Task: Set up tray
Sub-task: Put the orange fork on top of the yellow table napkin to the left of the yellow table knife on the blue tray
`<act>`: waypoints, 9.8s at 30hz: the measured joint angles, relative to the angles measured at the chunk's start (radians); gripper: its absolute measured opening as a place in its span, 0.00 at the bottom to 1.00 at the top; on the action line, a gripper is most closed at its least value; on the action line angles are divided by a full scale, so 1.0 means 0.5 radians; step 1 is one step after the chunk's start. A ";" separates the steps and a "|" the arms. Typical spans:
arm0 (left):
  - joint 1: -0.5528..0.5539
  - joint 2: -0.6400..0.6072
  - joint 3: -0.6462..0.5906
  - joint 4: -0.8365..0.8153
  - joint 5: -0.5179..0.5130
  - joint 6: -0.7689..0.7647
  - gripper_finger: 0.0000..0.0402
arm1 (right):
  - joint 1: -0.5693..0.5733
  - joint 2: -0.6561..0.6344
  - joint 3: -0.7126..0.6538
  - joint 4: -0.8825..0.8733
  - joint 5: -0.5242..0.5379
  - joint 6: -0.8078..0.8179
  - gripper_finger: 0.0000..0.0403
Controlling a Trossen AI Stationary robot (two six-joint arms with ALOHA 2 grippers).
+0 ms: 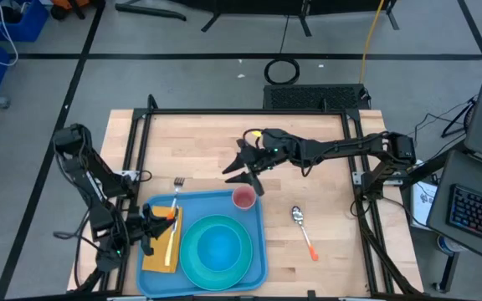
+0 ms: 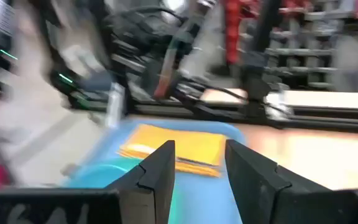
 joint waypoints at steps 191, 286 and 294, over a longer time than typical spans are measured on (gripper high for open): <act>-1.058 -1.413 0.002 -0.258 0.502 3.267 0.10 | 0.345 1.643 1.948 -0.331 0.347 0.133 0.00; -1.054 -1.399 0.002 -0.521 0.538 2.840 0.10 | 0.393 1.833 1.850 0.160 0.381 -0.157 0.08; -1.054 -1.399 0.002 -0.524 0.538 2.840 0.10 | 0.376 1.833 1.850 0.207 0.391 -0.123 0.14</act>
